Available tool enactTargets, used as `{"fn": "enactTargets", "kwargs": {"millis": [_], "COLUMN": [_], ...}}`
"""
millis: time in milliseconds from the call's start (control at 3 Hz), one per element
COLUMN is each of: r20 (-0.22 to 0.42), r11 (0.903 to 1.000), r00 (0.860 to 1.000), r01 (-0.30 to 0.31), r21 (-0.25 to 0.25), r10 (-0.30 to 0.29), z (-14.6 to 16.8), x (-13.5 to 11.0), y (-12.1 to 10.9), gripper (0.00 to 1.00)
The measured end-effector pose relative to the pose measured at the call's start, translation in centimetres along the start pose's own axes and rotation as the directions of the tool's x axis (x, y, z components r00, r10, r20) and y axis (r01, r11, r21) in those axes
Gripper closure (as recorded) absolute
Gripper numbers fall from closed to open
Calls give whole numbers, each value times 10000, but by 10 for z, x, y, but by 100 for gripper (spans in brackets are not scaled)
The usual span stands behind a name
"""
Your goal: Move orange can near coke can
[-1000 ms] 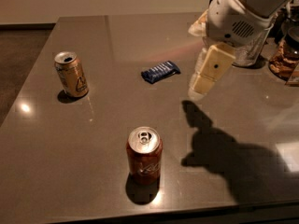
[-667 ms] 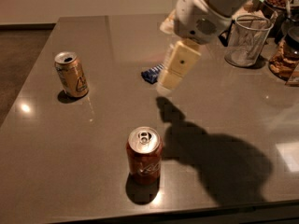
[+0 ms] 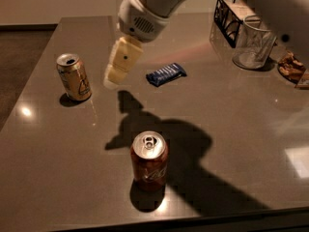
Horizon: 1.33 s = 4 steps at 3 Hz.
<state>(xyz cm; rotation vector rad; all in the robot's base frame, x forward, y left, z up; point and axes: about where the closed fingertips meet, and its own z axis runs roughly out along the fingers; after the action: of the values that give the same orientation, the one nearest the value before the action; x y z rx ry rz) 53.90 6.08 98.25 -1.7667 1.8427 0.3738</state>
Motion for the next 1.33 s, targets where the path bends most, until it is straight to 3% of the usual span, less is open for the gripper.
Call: {"fn": "enactTargets", "kwargs": {"millis": [667, 1333], "r20": [104, -259], "r11": [9975, 9974], "r00": [9992, 9991], "r01": [-380, -358], "r21": [-596, -619], "r10": [387, 343], "z": [76, 131], "x": [-64, -89], "y": [-20, -35], "gripper": [0, 0]}}
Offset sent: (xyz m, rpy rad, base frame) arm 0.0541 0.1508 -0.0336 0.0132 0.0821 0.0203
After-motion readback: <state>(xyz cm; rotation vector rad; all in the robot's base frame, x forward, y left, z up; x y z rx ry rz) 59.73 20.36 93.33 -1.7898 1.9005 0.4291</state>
